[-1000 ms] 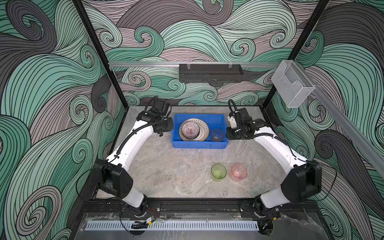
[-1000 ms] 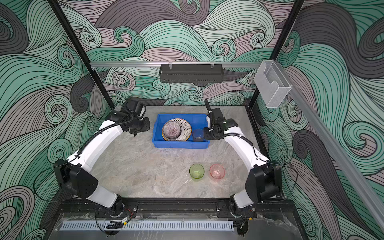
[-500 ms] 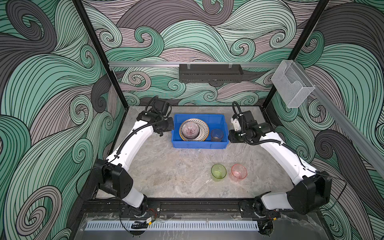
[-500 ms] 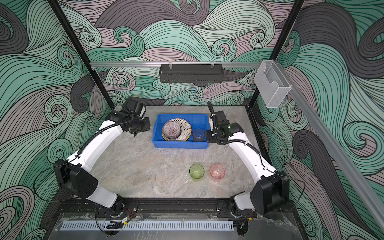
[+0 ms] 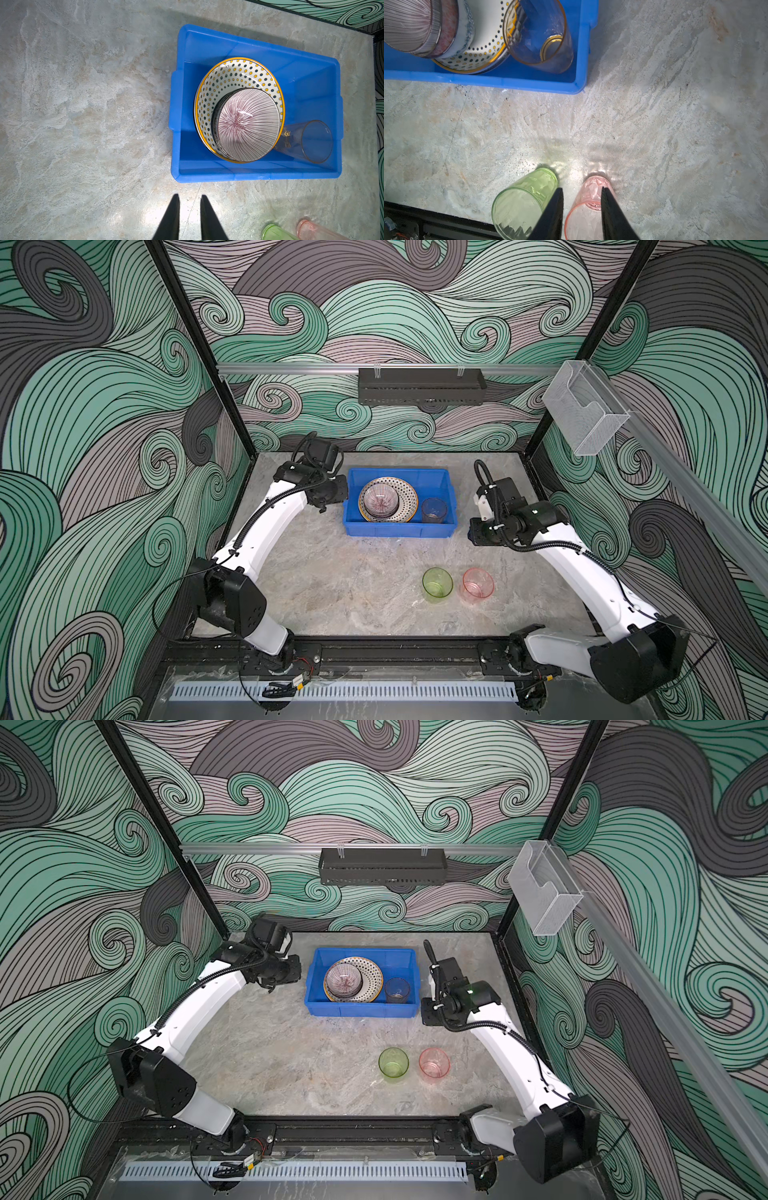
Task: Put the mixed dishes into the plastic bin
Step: 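Move the right gripper down to the pink cup rim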
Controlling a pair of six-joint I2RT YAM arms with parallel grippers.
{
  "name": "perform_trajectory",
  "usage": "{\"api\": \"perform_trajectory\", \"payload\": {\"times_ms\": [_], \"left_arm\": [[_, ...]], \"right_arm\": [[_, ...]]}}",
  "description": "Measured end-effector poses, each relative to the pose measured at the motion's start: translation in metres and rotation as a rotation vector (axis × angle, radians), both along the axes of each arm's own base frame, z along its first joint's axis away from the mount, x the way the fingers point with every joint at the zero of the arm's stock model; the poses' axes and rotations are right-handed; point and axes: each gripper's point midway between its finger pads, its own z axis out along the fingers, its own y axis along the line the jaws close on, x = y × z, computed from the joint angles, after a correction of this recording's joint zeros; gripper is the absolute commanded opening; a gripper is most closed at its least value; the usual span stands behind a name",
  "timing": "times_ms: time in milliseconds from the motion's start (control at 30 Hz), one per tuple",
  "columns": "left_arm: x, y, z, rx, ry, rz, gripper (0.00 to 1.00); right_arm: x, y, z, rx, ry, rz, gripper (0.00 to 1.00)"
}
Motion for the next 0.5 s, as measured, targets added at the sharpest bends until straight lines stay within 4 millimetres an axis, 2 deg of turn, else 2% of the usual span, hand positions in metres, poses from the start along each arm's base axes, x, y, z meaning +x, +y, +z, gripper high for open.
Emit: {"api": "perform_trajectory", "payload": {"times_ms": [133, 333, 500], "left_arm": [[0.000, -0.002, -0.003, -0.005, 0.010, -0.008, 0.22], [0.000, -0.003, -0.003, -0.009, 0.013, -0.013, 0.22], [0.000, -0.004, -0.005, -0.010, 0.017, -0.020, 0.22]], "right_arm": [[-0.014, -0.005, -0.005, 0.000, 0.032, -0.019, 0.33], [-0.041, -0.013, -0.024, -0.015, 0.121, -0.048, 0.34], [-0.059, -0.019, -0.030, -0.017, 0.164, -0.076, 0.36]]}}
